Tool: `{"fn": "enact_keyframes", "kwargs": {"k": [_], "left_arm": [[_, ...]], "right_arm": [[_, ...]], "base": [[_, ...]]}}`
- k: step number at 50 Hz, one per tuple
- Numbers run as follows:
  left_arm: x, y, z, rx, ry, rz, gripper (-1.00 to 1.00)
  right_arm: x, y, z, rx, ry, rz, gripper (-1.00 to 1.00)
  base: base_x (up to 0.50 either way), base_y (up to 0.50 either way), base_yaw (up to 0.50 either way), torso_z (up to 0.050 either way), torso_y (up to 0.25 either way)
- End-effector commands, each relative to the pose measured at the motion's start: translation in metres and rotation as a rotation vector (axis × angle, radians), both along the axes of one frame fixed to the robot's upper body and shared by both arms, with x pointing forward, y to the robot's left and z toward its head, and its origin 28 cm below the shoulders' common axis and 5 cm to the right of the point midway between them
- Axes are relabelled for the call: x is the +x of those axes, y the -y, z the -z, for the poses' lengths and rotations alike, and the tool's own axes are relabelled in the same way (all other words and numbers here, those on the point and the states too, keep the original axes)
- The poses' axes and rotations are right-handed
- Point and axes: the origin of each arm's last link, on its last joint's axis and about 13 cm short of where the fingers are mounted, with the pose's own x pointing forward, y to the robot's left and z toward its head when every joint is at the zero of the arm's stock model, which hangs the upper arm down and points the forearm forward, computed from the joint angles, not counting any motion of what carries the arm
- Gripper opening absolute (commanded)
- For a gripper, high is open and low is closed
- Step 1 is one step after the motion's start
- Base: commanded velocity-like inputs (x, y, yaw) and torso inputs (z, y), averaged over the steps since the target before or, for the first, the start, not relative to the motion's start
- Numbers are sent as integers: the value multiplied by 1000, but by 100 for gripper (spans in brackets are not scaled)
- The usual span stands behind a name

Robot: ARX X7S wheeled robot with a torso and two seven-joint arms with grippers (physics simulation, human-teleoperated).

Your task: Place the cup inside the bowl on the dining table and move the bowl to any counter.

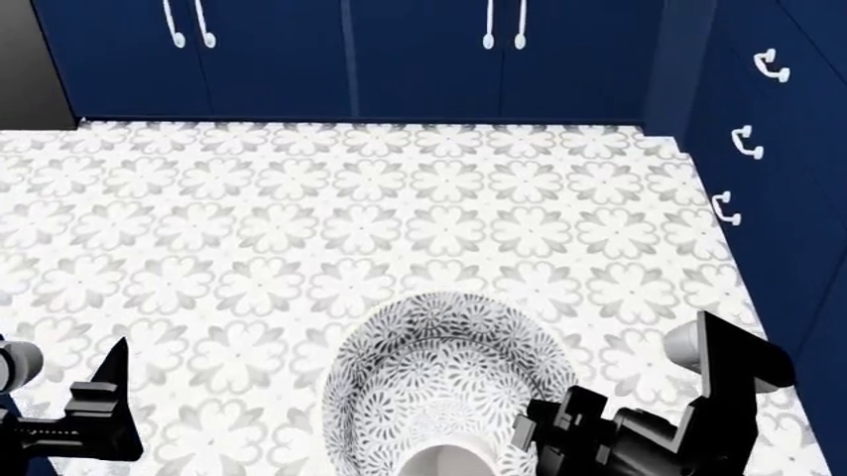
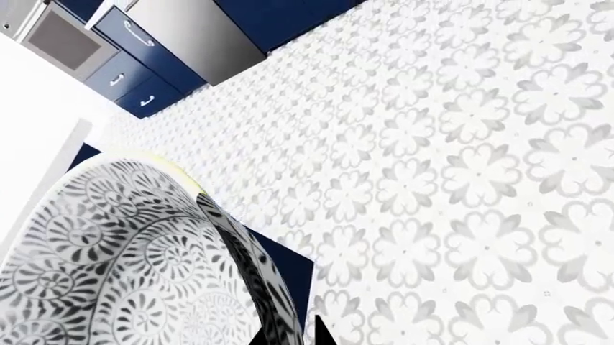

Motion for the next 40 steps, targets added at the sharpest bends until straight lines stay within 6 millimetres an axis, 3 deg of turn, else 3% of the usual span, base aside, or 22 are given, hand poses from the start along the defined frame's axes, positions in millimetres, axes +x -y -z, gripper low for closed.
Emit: {"fn": "enact_keyframes", "kwargs": {"k": [1,11,40], "left_arm": [[1,1,1,0,-2,3,100],[1,1,3,-1,-4,2,100],[2,2,3,-4,-9,2,100]], "right_arm": [[1,-1,-2,17,13,2,-100],[5,-3,-5,-51,35,2,-100],[14,-5,-12,7,41,-14,-100]], "base": [[500,-1,0,0,10],[500,-1,0,0,1],[500,-3,0,0,1]]}}
